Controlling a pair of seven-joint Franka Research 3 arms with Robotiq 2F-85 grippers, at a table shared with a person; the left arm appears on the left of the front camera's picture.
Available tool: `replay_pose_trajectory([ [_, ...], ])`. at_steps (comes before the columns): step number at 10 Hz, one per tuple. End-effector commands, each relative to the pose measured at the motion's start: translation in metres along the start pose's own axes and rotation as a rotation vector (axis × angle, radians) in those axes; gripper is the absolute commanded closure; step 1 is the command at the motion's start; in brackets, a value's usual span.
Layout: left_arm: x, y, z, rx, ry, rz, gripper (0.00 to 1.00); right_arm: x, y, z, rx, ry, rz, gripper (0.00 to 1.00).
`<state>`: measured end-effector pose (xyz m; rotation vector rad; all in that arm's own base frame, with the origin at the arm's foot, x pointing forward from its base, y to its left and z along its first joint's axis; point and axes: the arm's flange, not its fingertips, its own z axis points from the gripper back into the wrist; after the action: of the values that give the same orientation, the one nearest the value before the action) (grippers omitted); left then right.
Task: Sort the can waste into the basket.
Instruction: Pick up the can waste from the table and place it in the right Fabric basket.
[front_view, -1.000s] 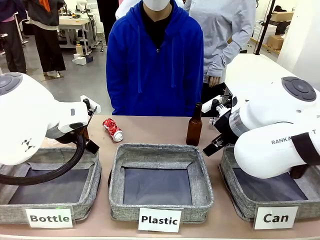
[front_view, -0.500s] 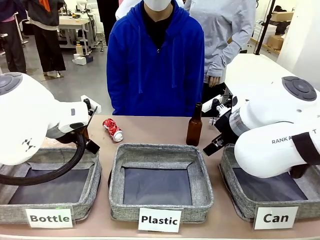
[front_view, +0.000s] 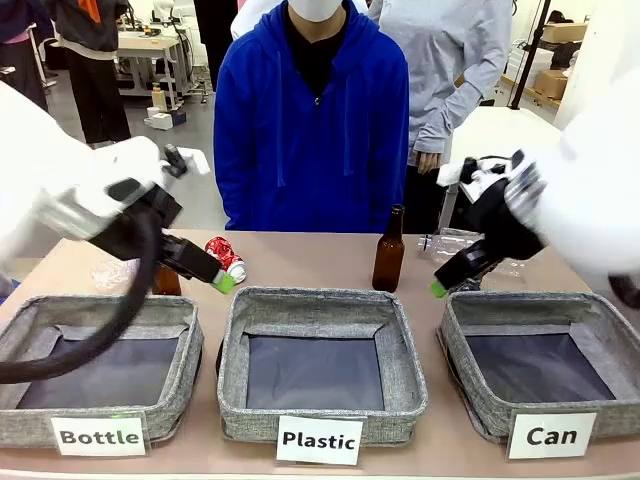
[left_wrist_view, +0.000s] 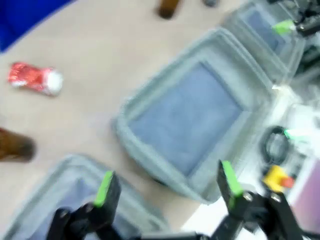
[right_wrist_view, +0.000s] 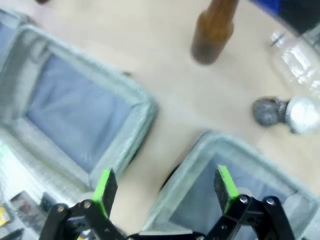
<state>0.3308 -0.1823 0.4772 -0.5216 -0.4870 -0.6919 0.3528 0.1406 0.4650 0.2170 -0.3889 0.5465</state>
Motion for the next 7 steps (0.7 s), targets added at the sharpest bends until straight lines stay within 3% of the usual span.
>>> replay_pose_trajectory([
  [1,-0.055,0.011,0.056,-0.206,-0.004,-0.035,0.00,-0.015,-0.014,0.051,0.172,0.006,-0.111,0.00],
  [3,-0.094,0.035,0.110,-0.311,-0.106,-0.017,0.00,-0.051,-0.050,0.085,0.362,-0.020,-0.185,0.00],
  [7,-0.217,0.144,0.185,-0.332,-0.510,0.377,0.00,-0.172,-0.148,0.131,0.650,-0.422,-0.490,0.00],
])
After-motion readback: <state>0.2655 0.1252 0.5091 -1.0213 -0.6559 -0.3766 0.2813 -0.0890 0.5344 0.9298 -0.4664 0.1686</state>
